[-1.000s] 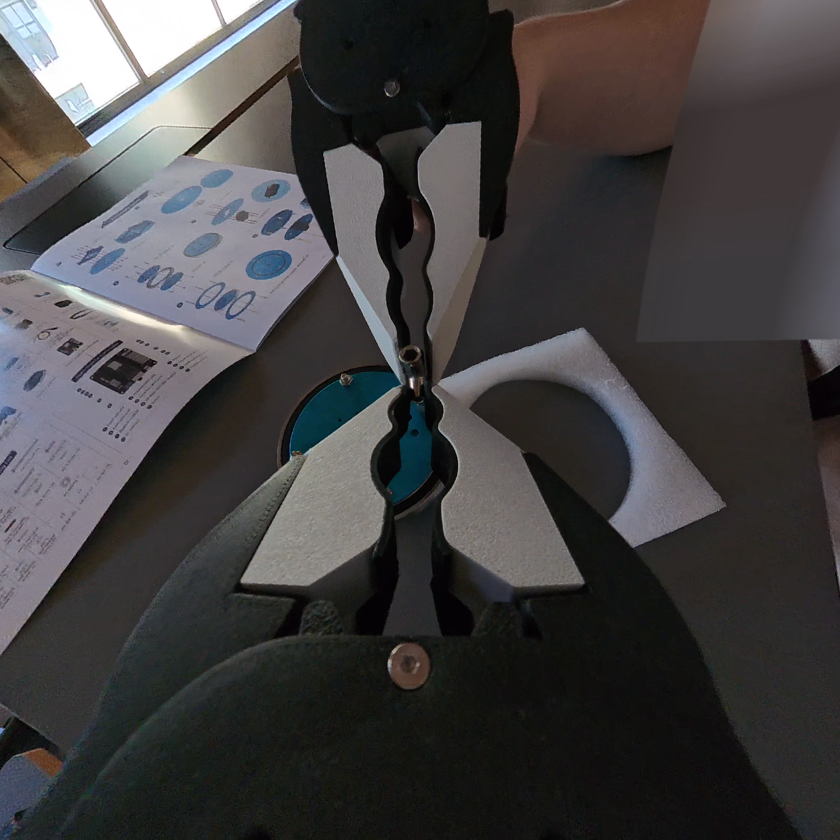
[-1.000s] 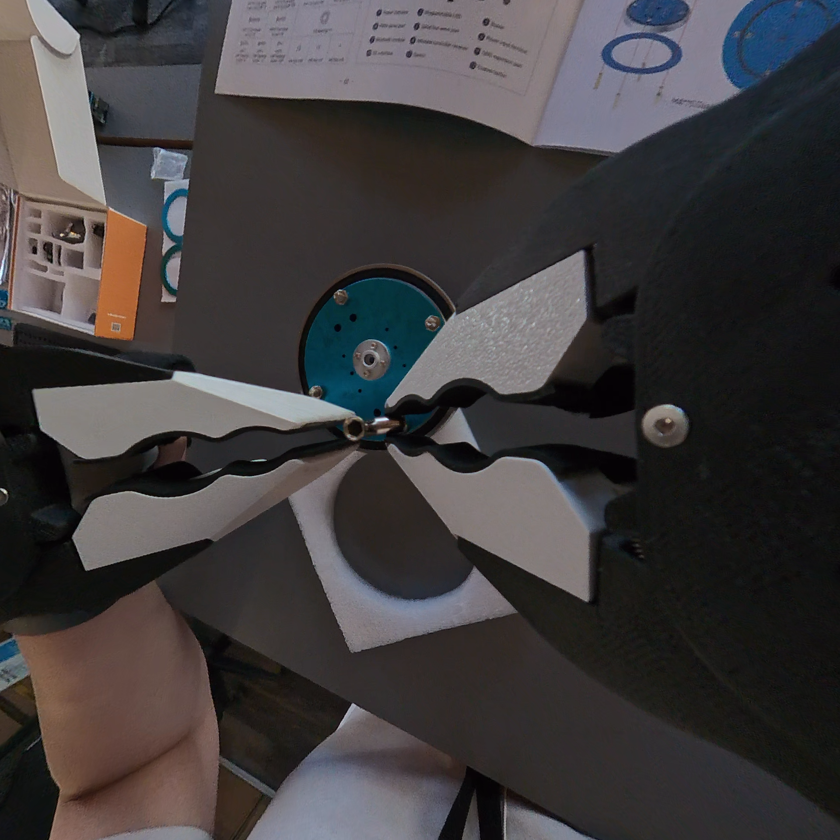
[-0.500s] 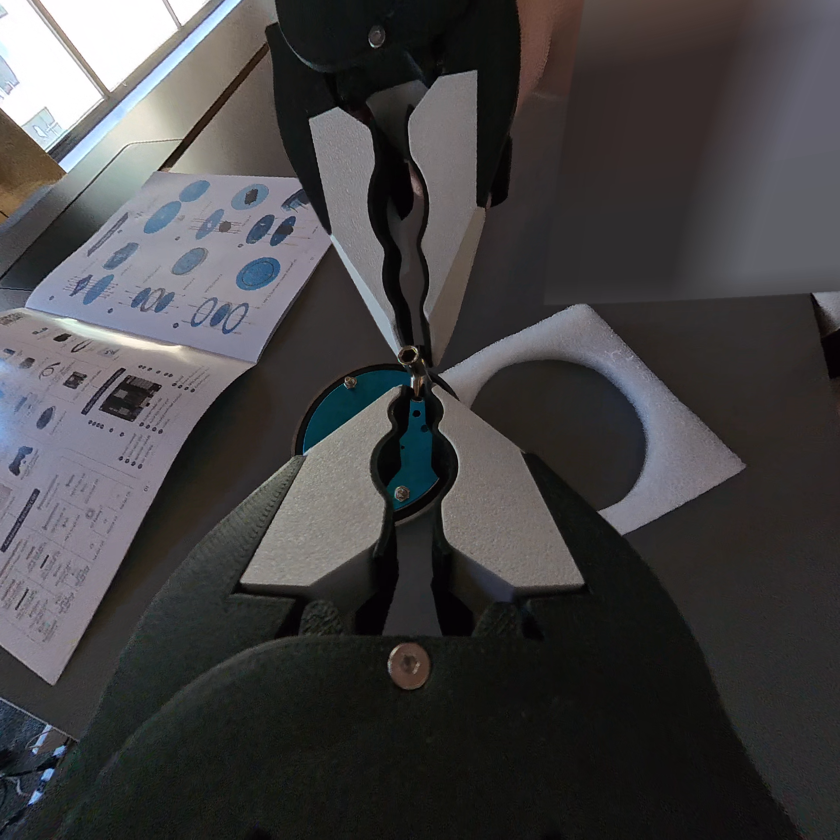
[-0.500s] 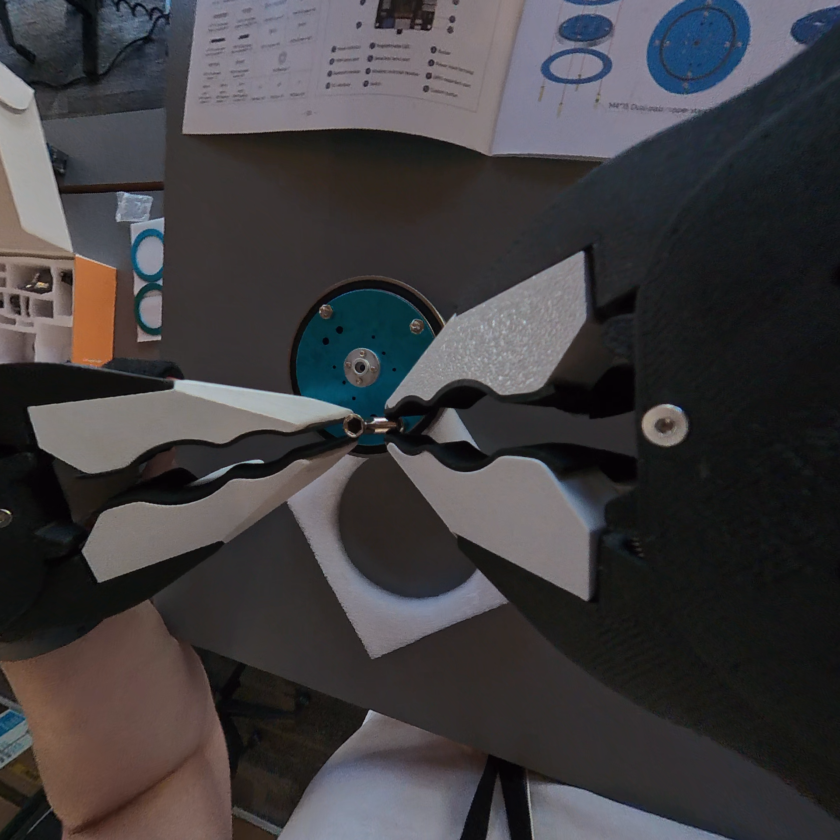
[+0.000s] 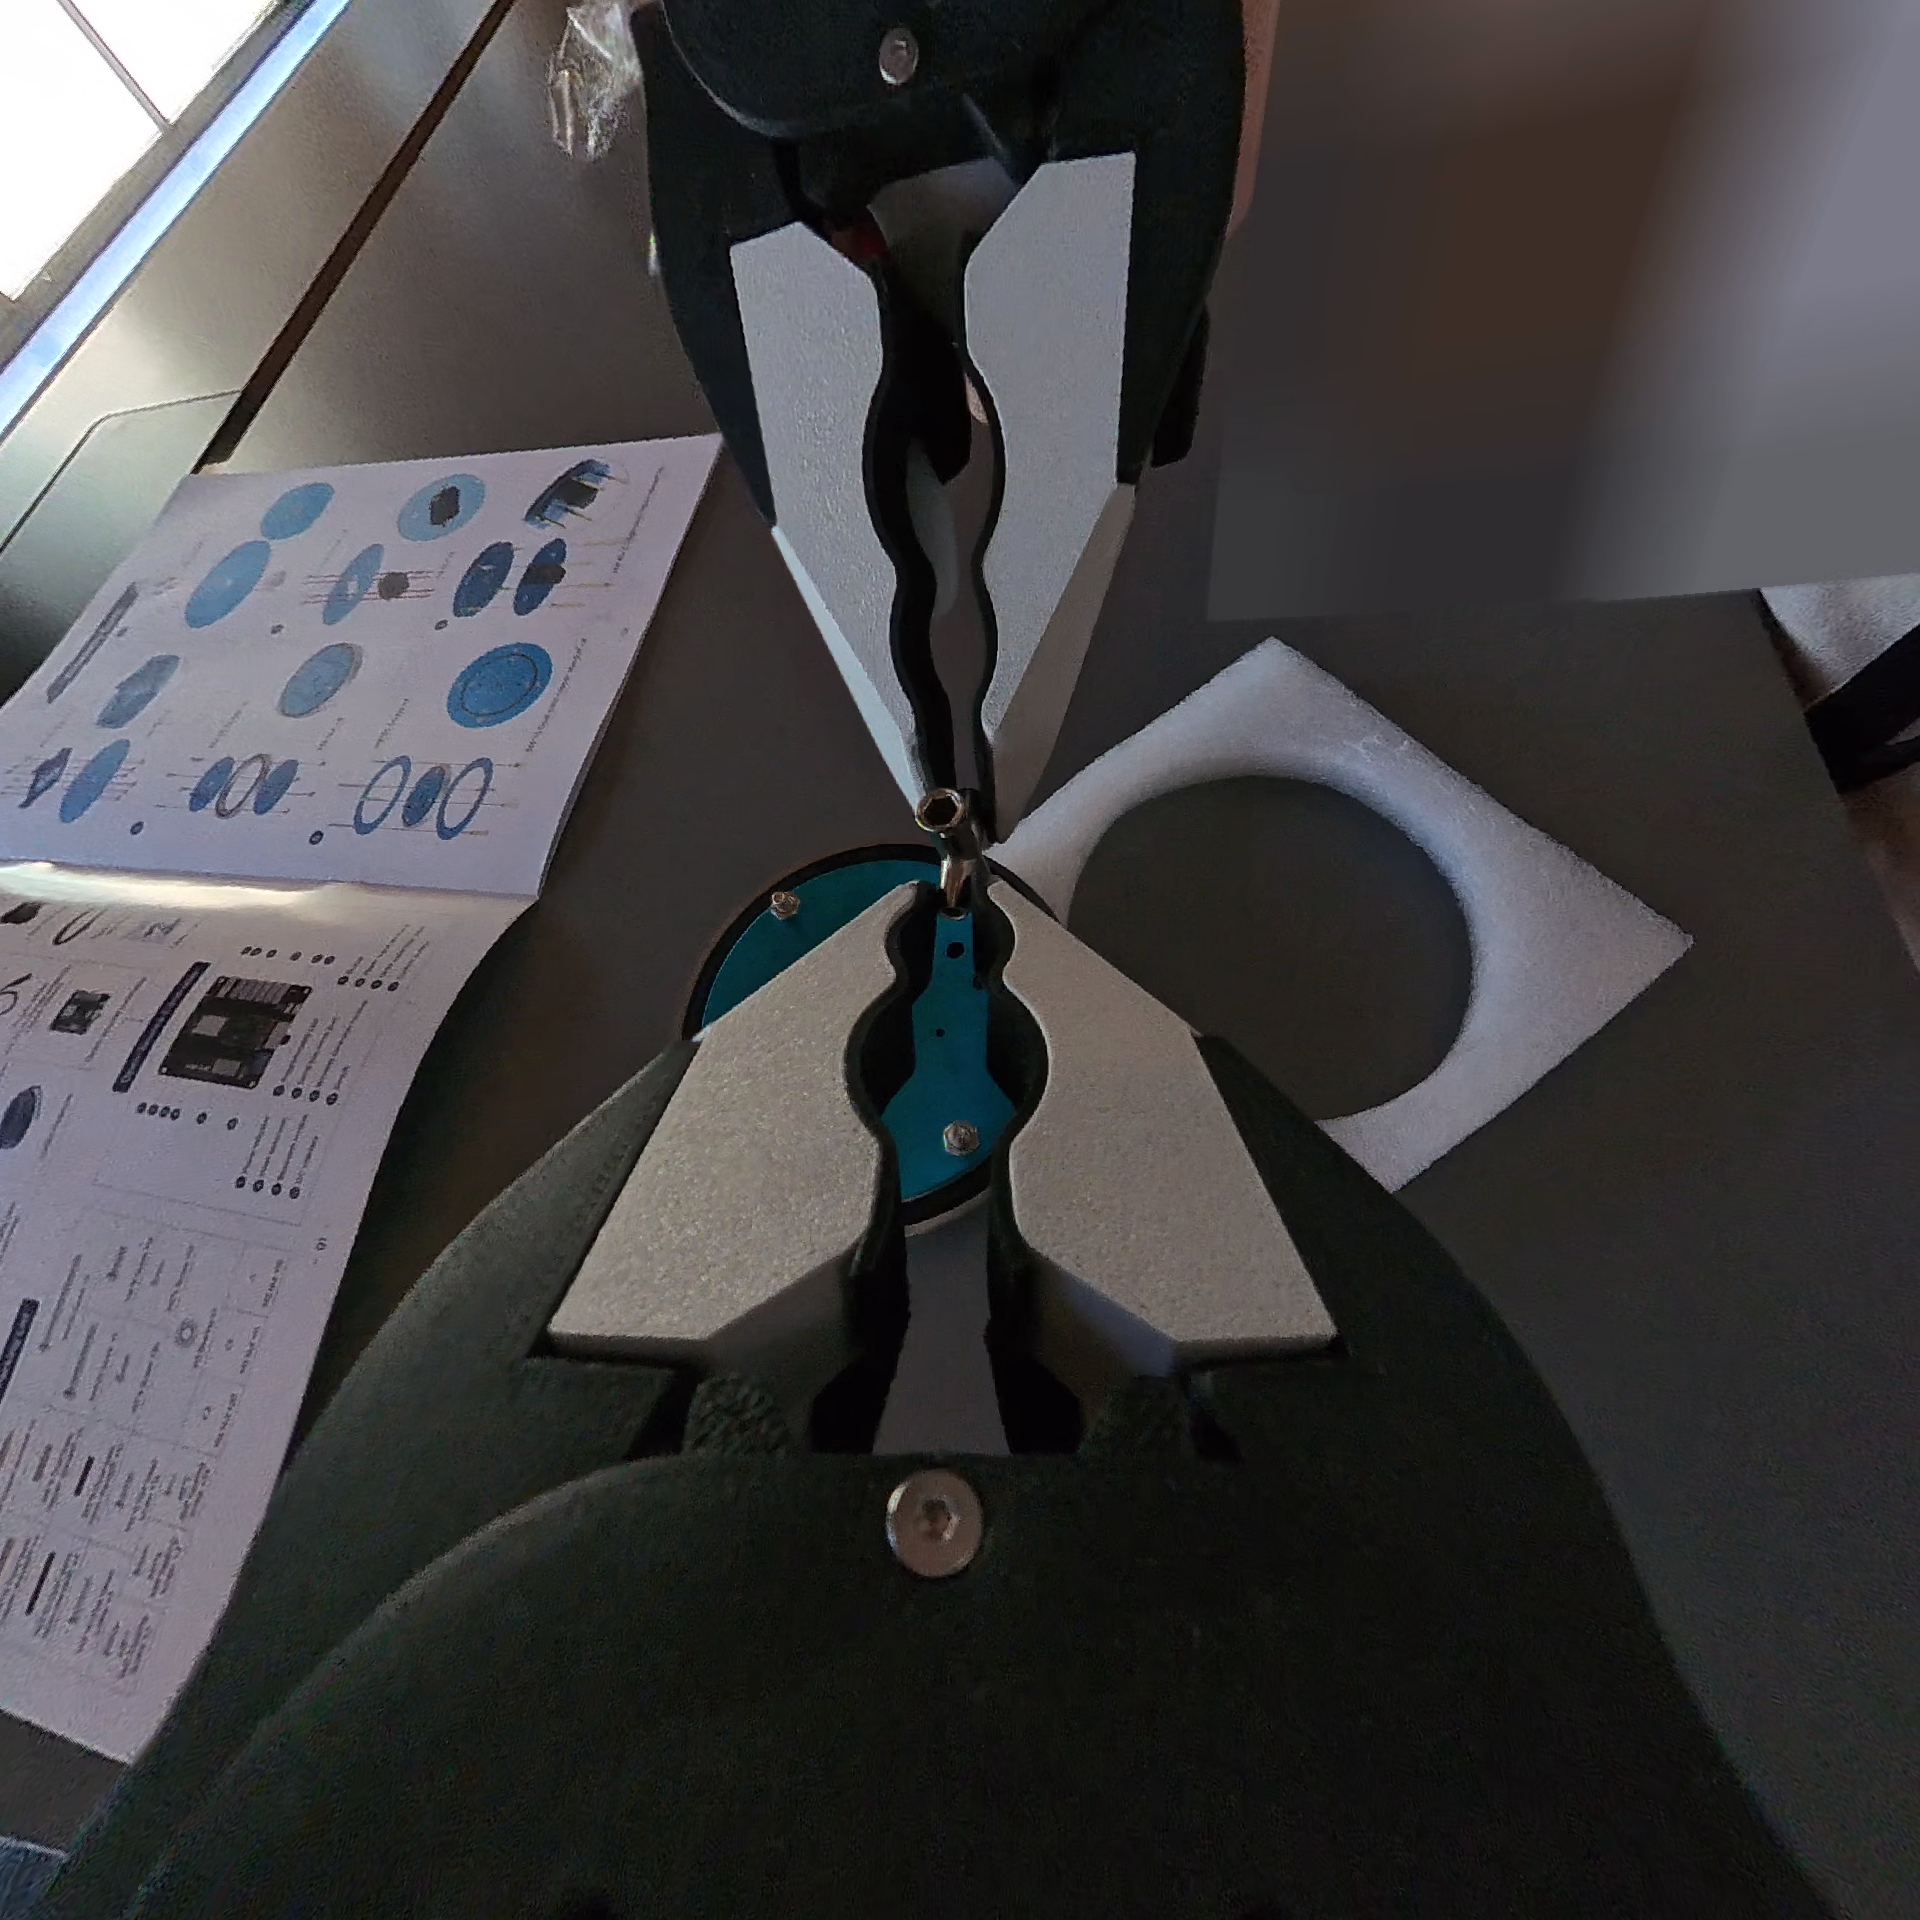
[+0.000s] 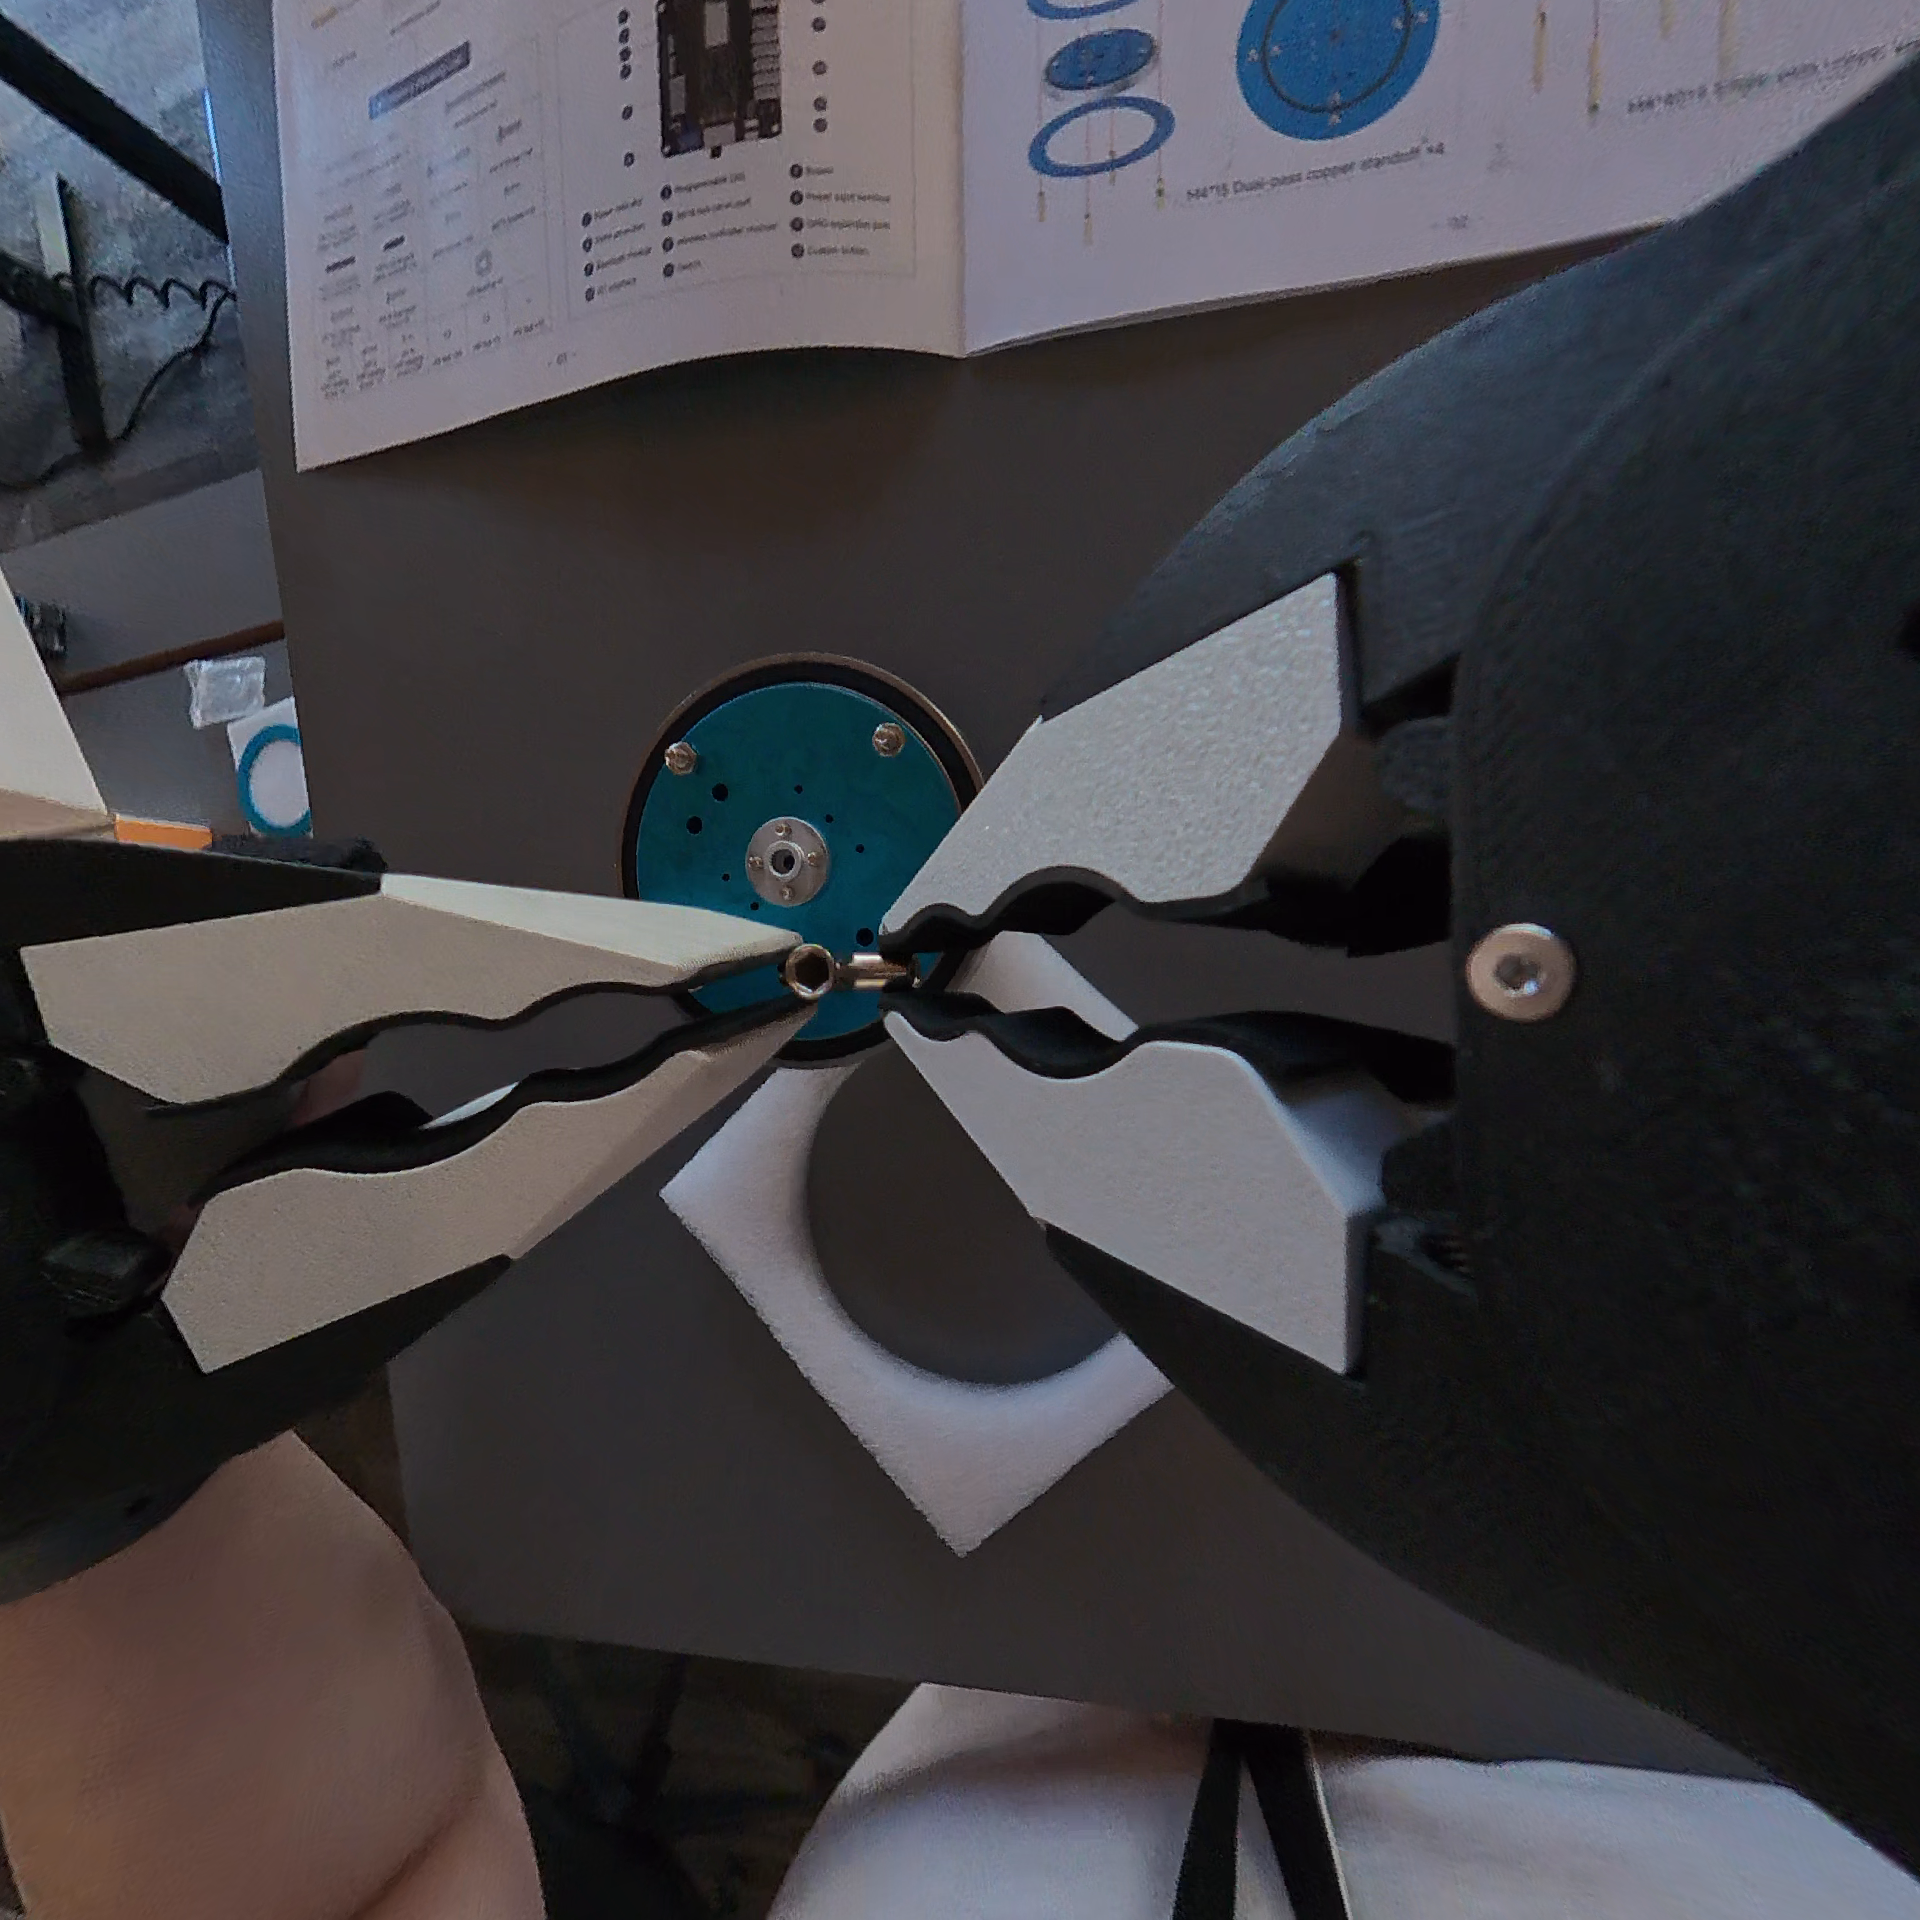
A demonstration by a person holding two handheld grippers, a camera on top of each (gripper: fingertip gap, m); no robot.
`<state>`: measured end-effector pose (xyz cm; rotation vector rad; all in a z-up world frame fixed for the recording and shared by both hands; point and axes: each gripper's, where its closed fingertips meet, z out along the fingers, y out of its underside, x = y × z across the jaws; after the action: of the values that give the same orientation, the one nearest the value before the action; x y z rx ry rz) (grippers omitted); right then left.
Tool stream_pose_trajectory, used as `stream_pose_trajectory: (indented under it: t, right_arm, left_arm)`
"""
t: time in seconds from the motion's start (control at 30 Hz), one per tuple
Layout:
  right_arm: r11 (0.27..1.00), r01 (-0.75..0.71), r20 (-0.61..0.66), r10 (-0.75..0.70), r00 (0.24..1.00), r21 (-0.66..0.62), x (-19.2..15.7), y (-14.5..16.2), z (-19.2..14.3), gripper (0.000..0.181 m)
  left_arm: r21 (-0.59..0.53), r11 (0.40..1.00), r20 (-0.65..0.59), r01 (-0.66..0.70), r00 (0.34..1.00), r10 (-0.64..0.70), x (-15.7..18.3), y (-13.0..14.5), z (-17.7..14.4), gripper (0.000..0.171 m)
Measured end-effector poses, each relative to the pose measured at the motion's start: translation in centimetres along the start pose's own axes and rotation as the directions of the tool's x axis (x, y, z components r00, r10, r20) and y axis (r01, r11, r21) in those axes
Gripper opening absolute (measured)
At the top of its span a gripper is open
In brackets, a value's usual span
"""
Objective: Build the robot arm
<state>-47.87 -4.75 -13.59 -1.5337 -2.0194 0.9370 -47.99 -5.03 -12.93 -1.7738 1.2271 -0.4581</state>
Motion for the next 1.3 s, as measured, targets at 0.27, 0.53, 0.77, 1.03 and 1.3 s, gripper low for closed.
stream_pose_trajectory:
  t: [0.27, 0.53, 0.77, 1.03, 1.3]
  right_arm:
    - [0.995, -0.092, -0.115, 0.096, 0.989, 0.037, 0.0, 0.1, 0.0, 0.006]
    - [0.990, -0.125, -0.197, 0.134, 0.971, 0.060, 0.0, 0.1, 0.1, 0.006]
    - [0.986, -0.146, -0.278, 0.164, 0.946, 0.085, -0.1, 0.1, 0.1, 0.006]
    - [0.972, -0.206, -0.312, 0.231, 0.921, 0.113, -0.1, 0.1, 0.2, 0.006]
    - [0.975, -0.196, -0.327, 0.219, 0.919, 0.102, -0.5, 0.4, 0.2, 0.006]
  left_arm:
    - [0.043, 0.998, -0.081, -0.048, 0.995, 0.051, 0.1, 0.0, 0.0, 0.006]
    - [0.055, 0.993, -0.119, -0.102, 0.987, 0.108, 0.2, 0.1, 0.0, 0.006]
    - [0.075, 0.991, -0.152, -0.112, 0.981, 0.123, 0.1, 0.1, 0.1, 0.006]
    - [0.070, 0.990, -0.158, -0.121, 0.979, 0.131, -0.1, 0.5, 0.2, 0.006]
    - [0.050, 0.995, -0.085, -0.090, 0.992, 0.094, -1.1, 1.3, 0.4, 0.000]
